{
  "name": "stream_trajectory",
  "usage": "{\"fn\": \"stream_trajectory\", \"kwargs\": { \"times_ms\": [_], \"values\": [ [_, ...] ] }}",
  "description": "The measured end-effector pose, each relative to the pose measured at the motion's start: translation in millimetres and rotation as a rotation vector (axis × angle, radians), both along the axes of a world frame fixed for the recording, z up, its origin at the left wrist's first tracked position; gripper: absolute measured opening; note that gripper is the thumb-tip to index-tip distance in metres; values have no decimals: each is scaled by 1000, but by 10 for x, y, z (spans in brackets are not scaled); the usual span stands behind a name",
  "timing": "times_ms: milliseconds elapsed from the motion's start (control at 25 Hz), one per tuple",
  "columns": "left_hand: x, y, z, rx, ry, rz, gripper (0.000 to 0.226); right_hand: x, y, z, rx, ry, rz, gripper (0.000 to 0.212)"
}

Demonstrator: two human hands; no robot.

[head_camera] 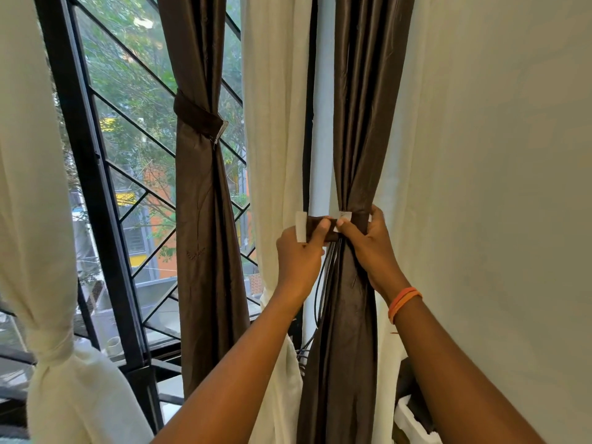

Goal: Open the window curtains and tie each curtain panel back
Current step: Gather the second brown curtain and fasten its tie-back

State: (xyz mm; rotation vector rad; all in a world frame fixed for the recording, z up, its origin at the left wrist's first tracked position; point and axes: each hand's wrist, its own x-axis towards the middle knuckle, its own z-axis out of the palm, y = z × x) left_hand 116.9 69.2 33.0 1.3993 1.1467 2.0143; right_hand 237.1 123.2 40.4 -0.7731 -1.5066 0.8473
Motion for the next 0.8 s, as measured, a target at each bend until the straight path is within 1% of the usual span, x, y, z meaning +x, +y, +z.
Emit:
{"fn": "stream_trajectory", "kwargs": {
  "times_ms": [80, 160, 240, 320, 400, 480, 600, 680, 800],
  "values": [
    [19, -39, 17, 8, 36, 43, 10, 17, 27, 40, 21, -73, -14, 26],
    [-8, -15, 32, 11, 39, 160, 10, 7, 27, 47, 44, -122, -11, 20],
    [-57, 31, 32, 13, 79, 257, 10, 19, 4, 57, 55, -142, 22, 20],
    [-56, 55, 73, 11, 148, 311, 9, 24, -13, 54, 51, -142, 116, 24],
    [-3, 66, 121, -7, 281, 377, 11, 2, -12, 27, 56, -166, 118, 28],
    [40, 60, 140, -23, 368, 393, 13, -29, 4, -21, 53, -151, 101, 30],
    [25, 80, 119, -39, 482, 303, 1, -27, 27, -51, 35, -117, 82, 28],
    [17, 77, 136, -119, 526, 147, 10, -9, 54, -53, 19, -90, 92, 28],
    [11, 23, 230, -298, 493, -229, 29, 7, 96, -76, 15, -72, 83, 29]
  ]
}}
